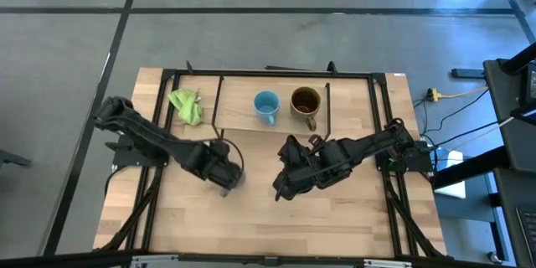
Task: Stack small to large cups/mugs on shelf
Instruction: Put the gray mug on the shelf
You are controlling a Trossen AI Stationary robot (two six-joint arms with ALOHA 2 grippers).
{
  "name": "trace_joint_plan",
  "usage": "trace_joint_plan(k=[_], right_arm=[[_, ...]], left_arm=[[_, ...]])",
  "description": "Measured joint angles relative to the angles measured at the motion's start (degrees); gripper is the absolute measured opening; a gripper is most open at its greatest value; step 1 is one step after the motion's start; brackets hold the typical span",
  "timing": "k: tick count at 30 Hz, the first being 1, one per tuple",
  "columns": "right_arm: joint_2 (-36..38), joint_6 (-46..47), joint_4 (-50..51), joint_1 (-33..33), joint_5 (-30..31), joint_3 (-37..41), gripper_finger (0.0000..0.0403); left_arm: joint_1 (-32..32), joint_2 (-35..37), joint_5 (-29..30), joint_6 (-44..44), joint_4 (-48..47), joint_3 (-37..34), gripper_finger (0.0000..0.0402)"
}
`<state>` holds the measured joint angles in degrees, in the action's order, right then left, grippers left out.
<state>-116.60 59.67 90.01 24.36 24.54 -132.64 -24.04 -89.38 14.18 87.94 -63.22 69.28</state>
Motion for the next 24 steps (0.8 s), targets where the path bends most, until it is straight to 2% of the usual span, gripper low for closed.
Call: trace_joint_plan(k=[6,9,24], right_arm=[[0.0,-0.2,0.0,0.1,0.0,0.0,0.0116],[0.0,-0.1,0.0,0.0,0.6,0.0,0.0116],[0.0,1.2,0.0,0.0,-0.4,0.0,0.0116]], left_arm=[[2.7,2.4,0.9,-3.0,-0.5,-0.3,0.0029],[3.2,1.6,-1.2,-5.3,1.5,-2.2,0.0037],[1.9,2.5,-0.2,-7.6,1.0,-4.1,0.0046]])
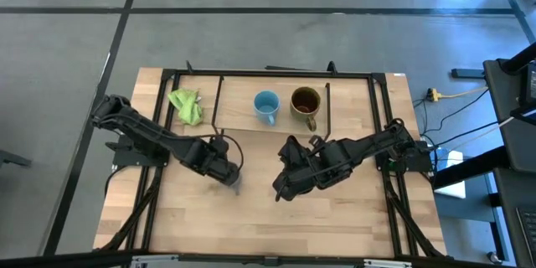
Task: Stack small to large cups/mugs on shelf
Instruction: Put the gray mug on the shelf
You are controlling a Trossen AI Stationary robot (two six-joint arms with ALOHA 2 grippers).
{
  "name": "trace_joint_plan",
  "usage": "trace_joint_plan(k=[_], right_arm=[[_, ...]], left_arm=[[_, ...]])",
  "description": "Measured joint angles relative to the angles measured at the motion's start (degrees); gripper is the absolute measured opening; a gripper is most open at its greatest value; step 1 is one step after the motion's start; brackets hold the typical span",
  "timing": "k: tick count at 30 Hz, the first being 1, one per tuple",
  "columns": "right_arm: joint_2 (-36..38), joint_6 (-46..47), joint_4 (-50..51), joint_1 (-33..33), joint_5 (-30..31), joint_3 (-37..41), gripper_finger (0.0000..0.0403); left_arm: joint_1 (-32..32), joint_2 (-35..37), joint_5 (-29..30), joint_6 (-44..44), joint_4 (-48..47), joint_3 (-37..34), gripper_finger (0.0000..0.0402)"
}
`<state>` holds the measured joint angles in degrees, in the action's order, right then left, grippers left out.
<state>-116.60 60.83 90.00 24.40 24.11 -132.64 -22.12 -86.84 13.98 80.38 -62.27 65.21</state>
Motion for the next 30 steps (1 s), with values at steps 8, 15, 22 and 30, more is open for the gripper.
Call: trace_joint_plan(k=[8,15,22,30], right_arm=[[0.0,2.0,-0.5,0.5,0.0,0.0,0.0116],[0.0,3.2,-1.1,0.5,0.2,0.0,0.0116],[0.0,3.1,-1.9,0.4,0.2,0.0,0.0116],[0.0,3.0,-1.8,0.4,0.3,0.0,0.0116]], left_arm=[[-4.1,0.4,1.2,2.0,-1.5,0.0,0.0046],[-4.3,2.6,5.3,2.8,-1.8,0.0,0.0046],[-1.8,2.7,4.7,-3.9,1.0,0.0,0.0053],[-0.6,2.7,1.5,-6.0,3.4,-1.6,0.0085]])
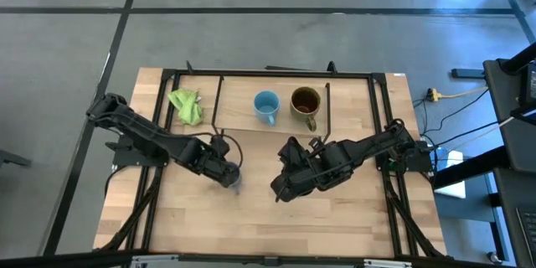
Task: Stack small to large cups/mugs on shelf
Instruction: Put the gray mug on the shelf
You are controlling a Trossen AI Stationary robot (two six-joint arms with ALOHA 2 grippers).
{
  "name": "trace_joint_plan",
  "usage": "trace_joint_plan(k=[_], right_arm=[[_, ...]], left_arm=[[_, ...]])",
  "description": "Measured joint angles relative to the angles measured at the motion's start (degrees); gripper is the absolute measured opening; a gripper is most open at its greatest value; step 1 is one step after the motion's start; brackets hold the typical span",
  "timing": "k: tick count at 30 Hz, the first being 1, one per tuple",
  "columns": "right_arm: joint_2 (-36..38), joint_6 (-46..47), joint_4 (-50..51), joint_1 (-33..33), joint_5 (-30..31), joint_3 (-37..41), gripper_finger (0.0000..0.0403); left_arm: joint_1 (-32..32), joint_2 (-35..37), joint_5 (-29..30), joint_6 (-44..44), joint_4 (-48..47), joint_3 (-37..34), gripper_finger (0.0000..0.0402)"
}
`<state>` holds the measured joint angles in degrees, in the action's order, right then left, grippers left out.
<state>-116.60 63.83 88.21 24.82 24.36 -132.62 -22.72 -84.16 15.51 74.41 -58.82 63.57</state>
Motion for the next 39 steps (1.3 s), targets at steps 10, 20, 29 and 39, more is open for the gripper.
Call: trace_joint_plan(k=[10,20,29,39], right_arm=[[0.0,-1.1,0.3,0.0,0.0,0.0,0.0116],[0.0,-1.2,0.4,0.0,0.0,0.0,0.0116],[0.0,-1.0,0.4,0.0,-0.3,0.0,0.0116],[0.0,-1.1,0.4,-0.2,-0.3,0.0,0.0116]], left_arm=[[0.0,0.0,-1.6,0.0,1.7,-2.6,0.0110],[0.0,-2.9,-3.5,-1.5,4.1,-2.6,0.0108],[0.0,-1.4,-2.9,-1.7,4.1,-2.5,0.0110],[0.0,-1.4,-2.4,-2.1,4.6,-2.5,0.0110]])
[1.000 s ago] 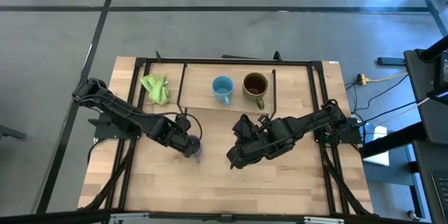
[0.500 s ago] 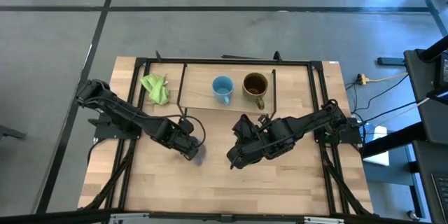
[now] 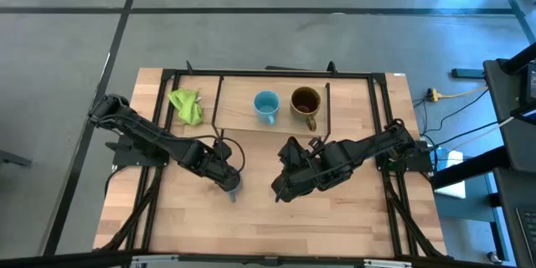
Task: Stack small to large cups/mugs on shelf
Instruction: Put the gray mug on the shelf
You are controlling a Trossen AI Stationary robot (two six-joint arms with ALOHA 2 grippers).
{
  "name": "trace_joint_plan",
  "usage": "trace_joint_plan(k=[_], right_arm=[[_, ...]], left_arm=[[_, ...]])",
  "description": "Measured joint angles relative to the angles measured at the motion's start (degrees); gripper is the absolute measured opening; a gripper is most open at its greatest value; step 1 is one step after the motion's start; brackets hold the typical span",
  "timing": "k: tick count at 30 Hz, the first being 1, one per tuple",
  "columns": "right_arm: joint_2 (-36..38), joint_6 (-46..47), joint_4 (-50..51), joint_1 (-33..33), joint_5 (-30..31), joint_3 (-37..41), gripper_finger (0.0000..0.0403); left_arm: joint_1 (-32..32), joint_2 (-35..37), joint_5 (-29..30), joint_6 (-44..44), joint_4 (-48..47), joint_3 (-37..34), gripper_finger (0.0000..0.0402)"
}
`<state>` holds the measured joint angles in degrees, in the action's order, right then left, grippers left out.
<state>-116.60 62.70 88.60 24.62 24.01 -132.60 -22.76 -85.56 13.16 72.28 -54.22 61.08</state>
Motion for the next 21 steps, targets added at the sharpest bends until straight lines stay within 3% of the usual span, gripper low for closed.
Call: trace_joint_plan(k=[7,21], right_arm=[[0.0,-0.1,0.0,-0.2,-0.1,0.0,0.0116],[0.0,0.2,0.2,-0.2,-0.1,0.0,0.0116]], left_arm=[[1.1,0.0,-0.4,-2.6,0.1,0.0,0.0110],[3.3,-2.4,-5.4,-16.7,1.2,-0.1,0.0110]])
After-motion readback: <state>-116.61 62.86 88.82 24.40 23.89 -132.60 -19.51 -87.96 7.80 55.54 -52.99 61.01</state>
